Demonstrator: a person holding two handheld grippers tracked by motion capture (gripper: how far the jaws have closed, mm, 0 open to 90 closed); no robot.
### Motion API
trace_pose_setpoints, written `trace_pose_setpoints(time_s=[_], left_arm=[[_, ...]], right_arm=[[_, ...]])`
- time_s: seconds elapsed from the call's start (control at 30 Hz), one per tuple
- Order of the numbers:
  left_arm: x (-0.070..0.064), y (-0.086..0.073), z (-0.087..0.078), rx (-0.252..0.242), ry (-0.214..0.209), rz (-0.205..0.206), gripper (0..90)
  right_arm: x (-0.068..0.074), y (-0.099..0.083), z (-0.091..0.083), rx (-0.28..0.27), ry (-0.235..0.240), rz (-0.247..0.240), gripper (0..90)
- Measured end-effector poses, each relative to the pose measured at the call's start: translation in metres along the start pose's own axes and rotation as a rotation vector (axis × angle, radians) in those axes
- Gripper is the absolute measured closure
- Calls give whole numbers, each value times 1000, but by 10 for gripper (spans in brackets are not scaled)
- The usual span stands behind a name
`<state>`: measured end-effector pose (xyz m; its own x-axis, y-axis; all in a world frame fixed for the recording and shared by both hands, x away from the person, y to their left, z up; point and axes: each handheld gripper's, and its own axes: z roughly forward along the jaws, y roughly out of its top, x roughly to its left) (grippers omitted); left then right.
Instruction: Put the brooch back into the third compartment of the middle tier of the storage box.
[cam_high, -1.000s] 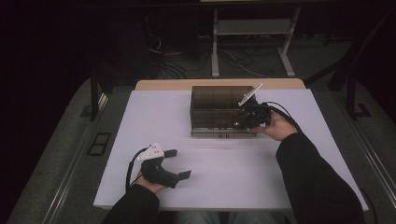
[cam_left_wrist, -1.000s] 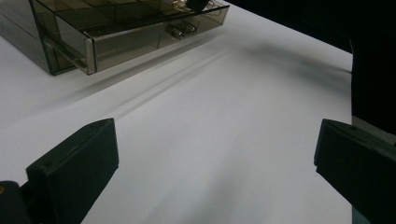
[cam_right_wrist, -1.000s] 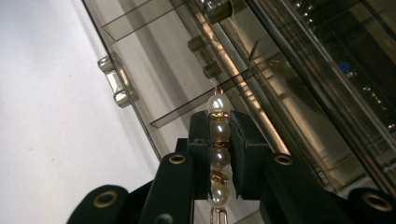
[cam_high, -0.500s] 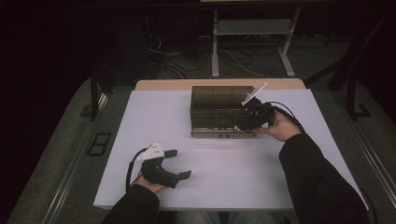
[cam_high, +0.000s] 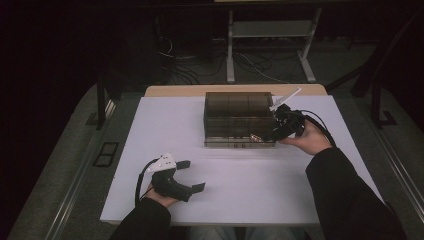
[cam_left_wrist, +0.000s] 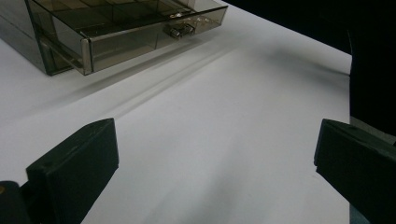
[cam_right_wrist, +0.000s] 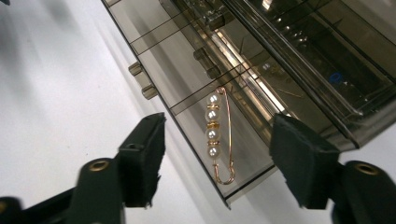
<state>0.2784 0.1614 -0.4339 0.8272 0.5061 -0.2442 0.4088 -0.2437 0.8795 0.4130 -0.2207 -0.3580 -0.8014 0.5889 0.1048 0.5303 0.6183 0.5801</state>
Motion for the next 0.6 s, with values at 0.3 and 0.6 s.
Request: trace_pose_setpoints(time_s=[0.3,0.6], left_arm=[[0,0,0,-1,-1,-1,0],[-1,0,-1,-1,-3,-3,0]], right_arm=[[5,-8,-11,-32,8,35,132],[13,-25,-21,-41,-19,90,3]])
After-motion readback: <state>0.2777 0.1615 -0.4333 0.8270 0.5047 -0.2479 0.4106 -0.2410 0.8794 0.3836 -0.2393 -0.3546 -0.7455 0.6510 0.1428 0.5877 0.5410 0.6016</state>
